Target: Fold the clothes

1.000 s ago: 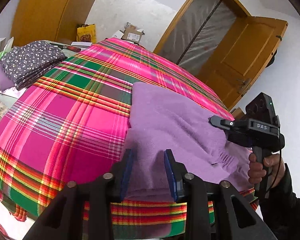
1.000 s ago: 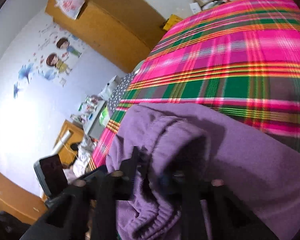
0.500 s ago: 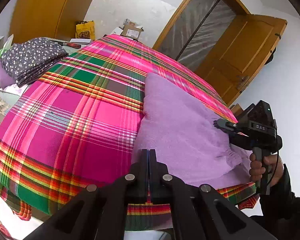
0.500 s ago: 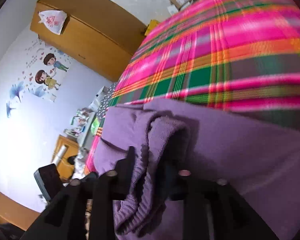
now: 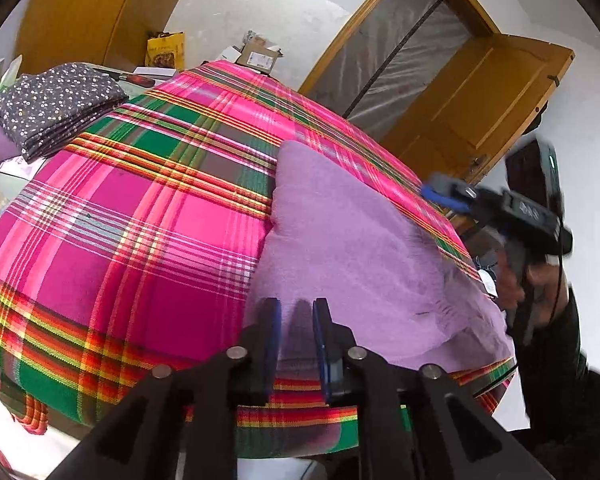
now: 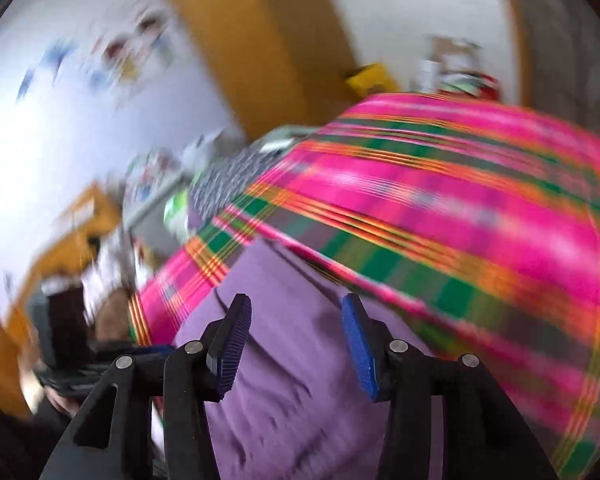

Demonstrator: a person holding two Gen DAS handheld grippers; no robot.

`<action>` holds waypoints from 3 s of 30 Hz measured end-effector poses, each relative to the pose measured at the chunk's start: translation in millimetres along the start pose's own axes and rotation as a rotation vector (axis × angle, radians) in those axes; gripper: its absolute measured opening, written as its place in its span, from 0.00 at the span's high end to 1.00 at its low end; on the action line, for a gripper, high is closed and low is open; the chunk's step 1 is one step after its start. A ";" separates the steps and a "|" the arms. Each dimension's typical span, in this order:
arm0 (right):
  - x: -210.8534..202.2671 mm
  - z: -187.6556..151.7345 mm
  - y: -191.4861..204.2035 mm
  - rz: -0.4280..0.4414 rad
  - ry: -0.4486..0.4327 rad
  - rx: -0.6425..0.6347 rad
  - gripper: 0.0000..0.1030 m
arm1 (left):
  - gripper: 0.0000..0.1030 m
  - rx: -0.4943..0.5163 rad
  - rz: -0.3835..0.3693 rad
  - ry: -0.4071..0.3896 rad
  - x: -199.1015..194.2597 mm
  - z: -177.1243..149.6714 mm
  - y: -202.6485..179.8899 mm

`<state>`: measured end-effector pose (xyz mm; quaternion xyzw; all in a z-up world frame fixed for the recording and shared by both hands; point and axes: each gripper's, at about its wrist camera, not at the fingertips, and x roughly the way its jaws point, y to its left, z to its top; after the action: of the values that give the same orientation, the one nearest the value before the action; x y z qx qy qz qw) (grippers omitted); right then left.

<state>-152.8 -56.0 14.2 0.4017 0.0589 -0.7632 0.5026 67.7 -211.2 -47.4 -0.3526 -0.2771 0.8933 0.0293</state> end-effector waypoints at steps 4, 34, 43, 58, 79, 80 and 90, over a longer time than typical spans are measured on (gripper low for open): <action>51.1 30.0 21.1 -0.007 0.123 -0.174 0.52 | 0.93 -0.015 0.000 -0.002 -2.2 -0.6 4.2; 129.2 72.2 15.0 -0.036 0.192 -0.253 0.93 | 1.00 0.007 0.027 0.006 -12.9 -14.8 3.7; 112.3 74.4 -2.3 -0.020 0.173 -0.152 0.77 | 1.00 0.017 0.018 -0.042 -36.4 -11.1 -1.0; 25.3 -24.3 -15.7 -0.180 0.121 -0.158 0.78 | 1.00 0.173 -0.116 0.073 28.5 -4.8 -69.7; -3.1 -19.7 12.5 -0.095 -0.013 -0.090 0.68 | 0.77 -0.044 0.088 -0.004 -2.4 10.8 5.2; 2.0 -11.0 14.5 -0.082 -0.009 -0.098 0.68 | 0.73 -0.038 0.082 -0.008 -2.6 9.8 3.4; 107.8 71.6 9.5 0.009 0.186 -0.127 0.68 | 0.70 -0.054 0.019 0.020 3.4 12.4 1.6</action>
<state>-203.3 -173.6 -7.3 0.4384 0.1518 -0.7152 0.5227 57.4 -217.5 -42.9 -0.3647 -0.2974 0.8823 0.0141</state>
